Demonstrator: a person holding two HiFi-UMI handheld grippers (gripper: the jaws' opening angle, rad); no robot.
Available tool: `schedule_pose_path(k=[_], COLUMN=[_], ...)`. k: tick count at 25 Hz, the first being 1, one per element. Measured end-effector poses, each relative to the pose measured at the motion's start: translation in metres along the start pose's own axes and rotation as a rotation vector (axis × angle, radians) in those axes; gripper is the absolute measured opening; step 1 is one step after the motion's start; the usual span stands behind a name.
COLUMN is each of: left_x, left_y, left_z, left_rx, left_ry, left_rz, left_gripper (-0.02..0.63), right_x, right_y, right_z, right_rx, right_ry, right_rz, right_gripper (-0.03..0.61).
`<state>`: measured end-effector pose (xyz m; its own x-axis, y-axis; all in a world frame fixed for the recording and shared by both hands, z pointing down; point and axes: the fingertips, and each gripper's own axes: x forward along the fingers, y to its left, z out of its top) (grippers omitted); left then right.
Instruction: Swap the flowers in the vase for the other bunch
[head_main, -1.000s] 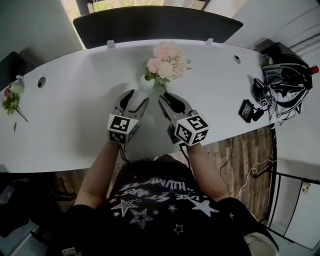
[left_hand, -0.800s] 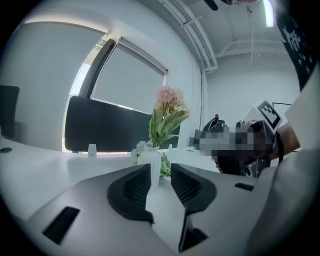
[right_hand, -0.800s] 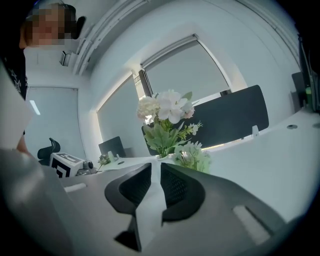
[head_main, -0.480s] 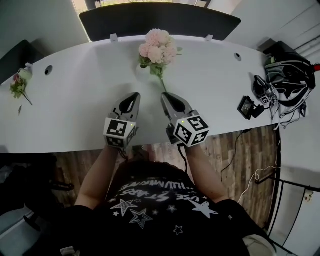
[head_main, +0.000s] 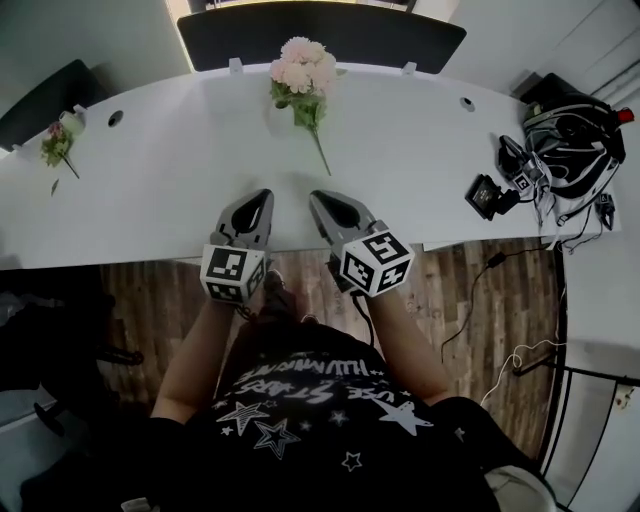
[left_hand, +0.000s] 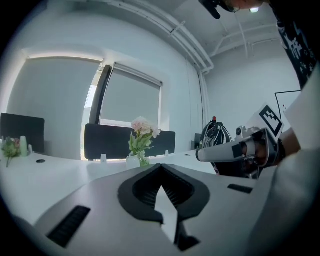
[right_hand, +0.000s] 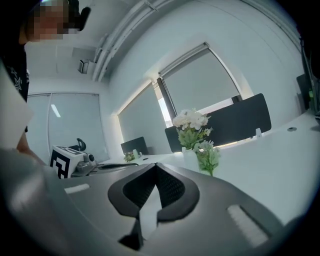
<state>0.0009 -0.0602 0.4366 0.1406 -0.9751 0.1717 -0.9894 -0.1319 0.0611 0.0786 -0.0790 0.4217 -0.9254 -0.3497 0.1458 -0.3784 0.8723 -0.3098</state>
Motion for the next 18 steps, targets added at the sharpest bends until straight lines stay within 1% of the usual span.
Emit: schedule_pose_path(k=[3,6,9,12,15,18], left_x=[-0.021,-0.043,-0.062,-0.074,-0.079,-0.084], left_y=[-0.012,-0.024,-0.033,-0.034,-0.032,-0.032], left_z=[0.004,0.005,0.005,0.007,0.01,0.007], left_rx=[0.005,-0.014,-0.031,-0.006,0.004,-0.003], left_ry=[-0.015,-0.019,-0.033,-0.039,-0.051,-0.05], left_rz=[0.028,0.053,0.055,0.053,0.066,0.058], left_gripper=[0.008,0.008,0.008,0.008,0.008,0.008], right_x=[-0.014,-0.025,-0.03,-0.033,-0.036,-0.037], right_y=[0.017,0.029,0.042,0.058,0.066,0.068], right_z=[-0.006,-0.013,-0.02,-0.025,-0.024,-0.025], right_rx=[-0.02,-0.017,-0.009,-0.032,-0.049,-0.056], right_ry=[0.013,0.02,0.03,0.052,0.055,0.061], right_rz=[0.035,0.057,0.082,0.112,0.121,0.112], right_gripper=[0.002,0.002,0.002,0.002,0.002,0.002])
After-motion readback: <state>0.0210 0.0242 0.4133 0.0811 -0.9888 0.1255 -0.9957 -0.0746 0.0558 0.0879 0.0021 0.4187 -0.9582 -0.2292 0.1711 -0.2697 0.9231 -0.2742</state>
